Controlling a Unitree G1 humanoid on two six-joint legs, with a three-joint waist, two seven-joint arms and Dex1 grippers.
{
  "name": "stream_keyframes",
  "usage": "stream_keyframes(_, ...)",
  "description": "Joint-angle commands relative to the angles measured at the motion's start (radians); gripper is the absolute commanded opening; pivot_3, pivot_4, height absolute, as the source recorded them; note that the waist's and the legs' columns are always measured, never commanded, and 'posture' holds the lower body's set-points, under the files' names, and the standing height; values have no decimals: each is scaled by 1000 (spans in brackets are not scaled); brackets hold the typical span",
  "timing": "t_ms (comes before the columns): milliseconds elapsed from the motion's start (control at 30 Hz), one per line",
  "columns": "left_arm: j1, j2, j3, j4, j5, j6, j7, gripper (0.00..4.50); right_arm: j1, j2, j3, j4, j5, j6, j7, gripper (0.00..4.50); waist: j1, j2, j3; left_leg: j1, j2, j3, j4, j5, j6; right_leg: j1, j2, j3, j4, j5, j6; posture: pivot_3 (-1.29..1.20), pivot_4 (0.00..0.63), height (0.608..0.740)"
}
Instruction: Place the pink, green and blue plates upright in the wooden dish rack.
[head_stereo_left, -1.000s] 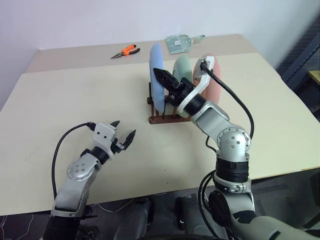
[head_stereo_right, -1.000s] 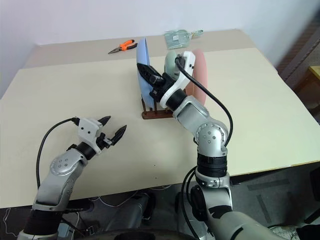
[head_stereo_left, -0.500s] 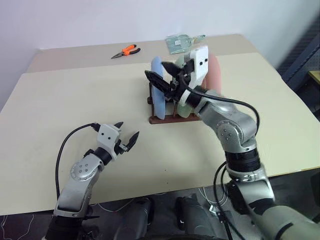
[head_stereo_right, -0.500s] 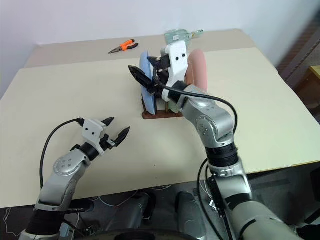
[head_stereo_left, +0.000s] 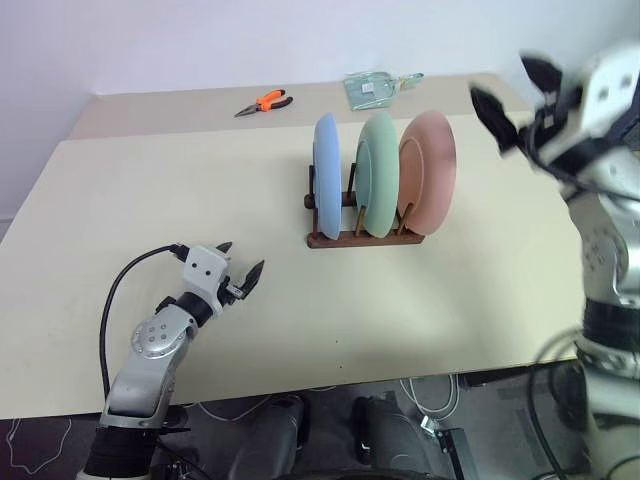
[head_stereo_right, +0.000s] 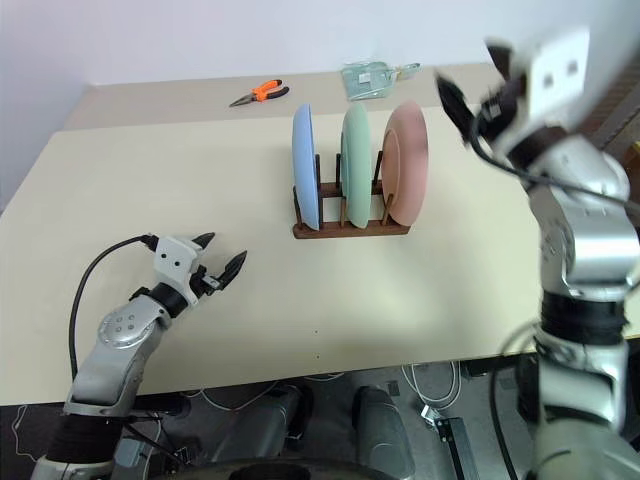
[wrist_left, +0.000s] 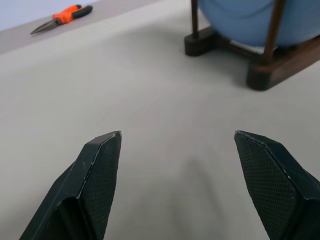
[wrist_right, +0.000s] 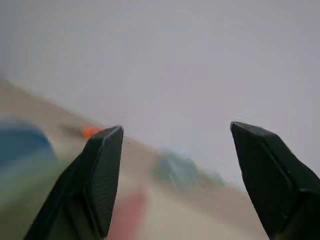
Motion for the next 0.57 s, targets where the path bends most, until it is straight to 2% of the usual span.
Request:
stream_keyframes(33,-7,11,30,28,20,-45,5,3703,141,-20,-37,66,-43,-46,36,3481,-5,2,1,0,0,1,0,0,0,0,0,0,0,0,0,0,150,727)
stream_keyframes(133,0,13,32,23,28,-47,2,3703,249,-8,16,97,-77,-106,87,3481,-17,10,2,0,0,2,1,0,1,-1,0,2,1,0,0,0,150,727)
stream_keyframes(200,12,15,37,18,34,-45,5,3703,277,16,39,125,-93,-147,98,3481,-23,10,2,1,1,3,2,0,1,-1,0,2,2,0,0,0,150,727)
stream_keyframes(567,69,3,59,-38,52,-19,48,3703,179,74,78,324,-128,-261,104,3481,-9,10,2,1,1,3,4,0,0,0,0,1,2,0,0,0,150,727)
